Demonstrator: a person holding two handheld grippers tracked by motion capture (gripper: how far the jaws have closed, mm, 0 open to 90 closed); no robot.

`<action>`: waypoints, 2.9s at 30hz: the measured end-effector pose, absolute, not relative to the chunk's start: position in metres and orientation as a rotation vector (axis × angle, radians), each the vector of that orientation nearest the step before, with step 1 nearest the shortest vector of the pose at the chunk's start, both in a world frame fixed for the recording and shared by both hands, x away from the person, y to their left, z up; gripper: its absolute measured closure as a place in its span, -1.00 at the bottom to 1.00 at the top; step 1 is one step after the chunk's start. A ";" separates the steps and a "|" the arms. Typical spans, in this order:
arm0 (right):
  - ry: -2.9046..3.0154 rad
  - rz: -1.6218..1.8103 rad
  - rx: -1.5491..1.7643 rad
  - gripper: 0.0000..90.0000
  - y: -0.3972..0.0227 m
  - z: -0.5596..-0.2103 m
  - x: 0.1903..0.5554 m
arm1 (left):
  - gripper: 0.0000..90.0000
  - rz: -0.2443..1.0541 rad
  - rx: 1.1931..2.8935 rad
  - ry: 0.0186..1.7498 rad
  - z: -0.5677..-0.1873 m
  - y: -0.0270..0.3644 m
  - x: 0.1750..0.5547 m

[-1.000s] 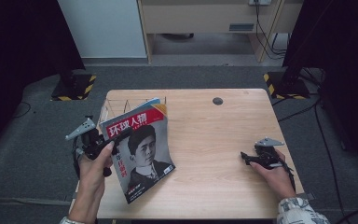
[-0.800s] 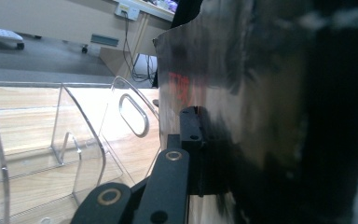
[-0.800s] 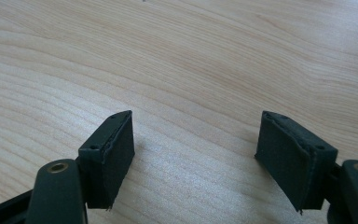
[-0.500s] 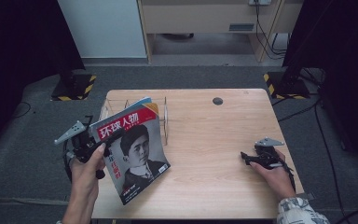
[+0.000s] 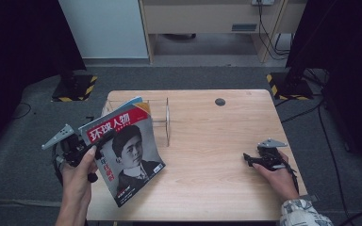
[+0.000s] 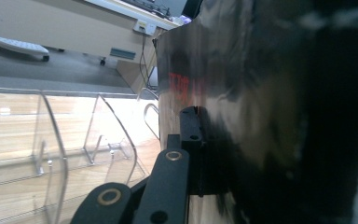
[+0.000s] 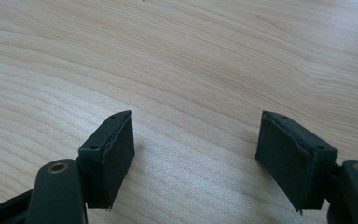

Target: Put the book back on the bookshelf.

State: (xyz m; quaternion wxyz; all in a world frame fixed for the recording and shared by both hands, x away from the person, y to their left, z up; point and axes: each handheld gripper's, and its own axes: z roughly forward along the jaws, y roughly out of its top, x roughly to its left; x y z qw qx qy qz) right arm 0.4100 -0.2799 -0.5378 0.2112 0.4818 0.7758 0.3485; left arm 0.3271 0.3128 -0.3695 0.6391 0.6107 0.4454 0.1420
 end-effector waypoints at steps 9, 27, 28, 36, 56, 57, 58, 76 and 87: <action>2.155 0.968 1.339 -0.39 -0.280 -0.538 0.410 | 0.92 0.359 1.373 1.031 -0.367 0.328 0.321; 2.153 0.967 1.341 -0.39 -0.280 -0.538 0.410 | 0.92 0.436 1.332 1.066 -0.361 0.361 0.307; 2.154 0.967 1.342 -0.39 -0.280 -0.538 0.410 | 0.92 0.440 1.332 1.070 -0.360 0.363 0.306; 2.153 0.967 1.339 -0.39 -0.280 -0.538 0.410 | 0.92 0.475 1.325 1.083 -0.355 0.372 0.302; 2.153 0.967 1.339 -0.39 -0.280 -0.538 0.410 | 0.92 0.553 1.312 1.124 -0.344 0.402 0.297; 2.153 0.966 1.341 -0.39 -0.280 -0.538 0.410 | 0.92 0.556 1.309 1.127 -0.343 0.403 0.298; 2.153 0.967 1.339 -0.39 -0.280 -0.538 0.410 | 0.92 0.560 1.309 1.131 -0.343 0.404 0.300; 2.152 0.967 1.342 -0.39 -0.280 -0.538 0.411 | 0.92 0.613 1.314 1.156 -0.338 0.411 0.324; 2.152 0.967 1.342 -0.39 -0.280 -0.538 0.411 | 0.92 0.650 1.328 1.147 -0.343 0.404 0.340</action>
